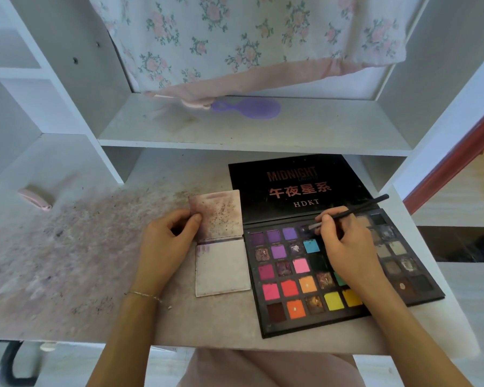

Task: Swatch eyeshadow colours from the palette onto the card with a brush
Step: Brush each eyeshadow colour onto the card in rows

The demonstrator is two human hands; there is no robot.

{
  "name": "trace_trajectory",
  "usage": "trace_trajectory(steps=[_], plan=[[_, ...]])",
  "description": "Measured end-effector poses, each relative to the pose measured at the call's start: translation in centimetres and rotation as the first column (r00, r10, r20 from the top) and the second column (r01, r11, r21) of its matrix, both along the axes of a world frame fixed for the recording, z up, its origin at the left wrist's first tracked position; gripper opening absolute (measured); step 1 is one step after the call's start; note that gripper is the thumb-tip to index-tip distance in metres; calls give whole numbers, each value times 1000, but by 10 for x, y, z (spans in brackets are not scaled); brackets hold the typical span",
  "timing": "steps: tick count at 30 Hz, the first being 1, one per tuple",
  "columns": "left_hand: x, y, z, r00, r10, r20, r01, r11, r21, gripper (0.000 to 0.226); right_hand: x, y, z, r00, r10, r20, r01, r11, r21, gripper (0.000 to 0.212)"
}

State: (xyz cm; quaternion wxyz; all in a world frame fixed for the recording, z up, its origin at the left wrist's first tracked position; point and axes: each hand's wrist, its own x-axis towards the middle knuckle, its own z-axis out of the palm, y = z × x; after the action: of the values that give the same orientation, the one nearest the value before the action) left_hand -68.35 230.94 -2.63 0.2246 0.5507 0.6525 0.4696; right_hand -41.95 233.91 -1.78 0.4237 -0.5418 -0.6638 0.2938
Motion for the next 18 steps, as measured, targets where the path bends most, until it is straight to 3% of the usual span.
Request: trace_trajectory(steps=[7, 12, 18], plan=[[1, 0, 1, 1000, 2, 4, -2, 1000, 2, 23, -1, 0, 1, 1000, 10, 12, -10, 1000, -29, 25], [0, 1, 0, 1000, 6, 9, -6, 1000, 1, 16, -2, 0, 2, 994, 29, 108, -30, 1000, 8, 28], [2, 0, 1, 1000, 14, 22, -13, 1000, -8, 15, -2, -2, 2, 998, 27, 59, -27, 1000, 4, 28]])
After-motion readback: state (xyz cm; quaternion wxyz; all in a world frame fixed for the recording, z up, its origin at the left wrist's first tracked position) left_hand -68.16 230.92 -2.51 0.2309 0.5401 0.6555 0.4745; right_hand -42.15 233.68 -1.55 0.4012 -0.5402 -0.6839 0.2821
